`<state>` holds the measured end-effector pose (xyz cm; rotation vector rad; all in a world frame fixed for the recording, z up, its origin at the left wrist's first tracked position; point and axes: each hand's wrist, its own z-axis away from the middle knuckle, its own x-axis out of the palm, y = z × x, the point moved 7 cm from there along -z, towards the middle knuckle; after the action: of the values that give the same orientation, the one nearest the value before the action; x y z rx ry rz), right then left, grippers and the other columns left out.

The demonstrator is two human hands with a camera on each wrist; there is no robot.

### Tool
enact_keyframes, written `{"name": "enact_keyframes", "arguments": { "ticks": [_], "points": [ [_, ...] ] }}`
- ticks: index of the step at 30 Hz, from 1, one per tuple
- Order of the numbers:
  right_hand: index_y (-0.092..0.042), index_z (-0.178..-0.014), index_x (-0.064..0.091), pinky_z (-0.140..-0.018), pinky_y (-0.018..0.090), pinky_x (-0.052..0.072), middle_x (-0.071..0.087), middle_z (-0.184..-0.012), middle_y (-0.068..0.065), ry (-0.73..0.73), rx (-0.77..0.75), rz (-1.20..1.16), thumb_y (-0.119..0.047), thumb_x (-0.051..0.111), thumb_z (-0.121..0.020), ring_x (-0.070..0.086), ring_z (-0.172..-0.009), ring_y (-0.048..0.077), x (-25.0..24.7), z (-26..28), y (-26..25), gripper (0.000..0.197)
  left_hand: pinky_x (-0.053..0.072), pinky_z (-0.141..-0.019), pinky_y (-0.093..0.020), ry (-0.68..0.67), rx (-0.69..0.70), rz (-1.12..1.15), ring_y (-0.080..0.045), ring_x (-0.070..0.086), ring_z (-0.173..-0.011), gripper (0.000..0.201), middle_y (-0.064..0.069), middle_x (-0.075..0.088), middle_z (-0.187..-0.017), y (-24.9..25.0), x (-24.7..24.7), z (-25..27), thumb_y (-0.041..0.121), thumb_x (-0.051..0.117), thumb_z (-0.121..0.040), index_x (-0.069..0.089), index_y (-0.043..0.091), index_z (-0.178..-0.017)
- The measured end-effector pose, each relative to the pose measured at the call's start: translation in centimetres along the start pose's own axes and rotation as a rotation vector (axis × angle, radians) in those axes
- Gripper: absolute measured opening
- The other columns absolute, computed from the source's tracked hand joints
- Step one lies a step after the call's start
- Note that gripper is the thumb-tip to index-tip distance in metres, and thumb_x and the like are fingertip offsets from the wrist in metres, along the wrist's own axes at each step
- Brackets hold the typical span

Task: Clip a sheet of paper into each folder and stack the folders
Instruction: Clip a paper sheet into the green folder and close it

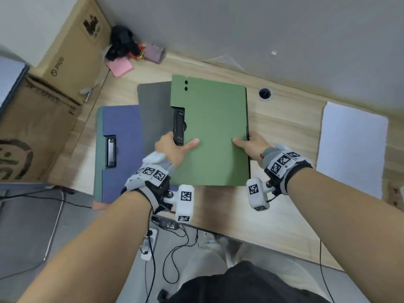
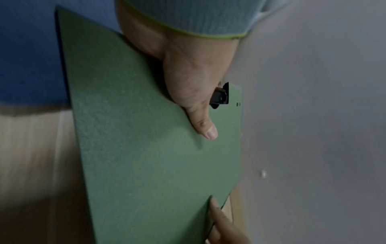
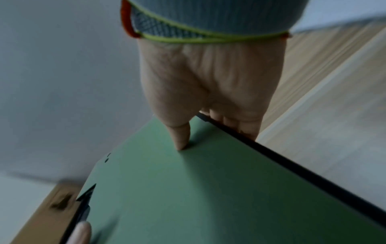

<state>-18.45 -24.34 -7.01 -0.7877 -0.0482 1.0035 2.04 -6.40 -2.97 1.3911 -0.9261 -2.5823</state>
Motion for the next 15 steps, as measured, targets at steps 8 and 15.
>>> {"name": "enact_keyframes", "arguments": {
  "ticks": [8, 15],
  "points": [
    [-0.004, -0.113, 0.061, -0.088, 0.036, 0.054, 0.069, -0.109, 0.009, 0.081, 0.24, 0.092, -0.029, 0.071, -0.085, 0.066, -0.096, 0.027, -12.1, 4.6, 12.8, 0.039, 0.055, -0.072, -0.035, -0.43, 0.048, -0.436, -0.027, 0.066, -0.084, 0.074, -0.004, 0.069, -0.096, 6.7, 14.9, 4.7, 0.071, 0.078, -0.062, 0.058, 0.013, -0.102],
    [0.002, -0.113, 0.066, -0.088, 0.038, 0.054, 0.069, -0.106, 0.016, 0.076, 0.227, 0.123, -0.026, 0.067, -0.084, 0.066, -0.096, 0.032, -14.6, 4.7, 15.2, 0.041, 0.03, -0.047, -0.025, -0.523, 0.036, -0.765, -0.015, 0.048, -0.06, 0.051, -0.001, 0.051, -0.072, 9.5, 17.2, 7.0, 0.058, 0.07, -0.083, 0.048, 0.012, -0.081]
  ]
}}
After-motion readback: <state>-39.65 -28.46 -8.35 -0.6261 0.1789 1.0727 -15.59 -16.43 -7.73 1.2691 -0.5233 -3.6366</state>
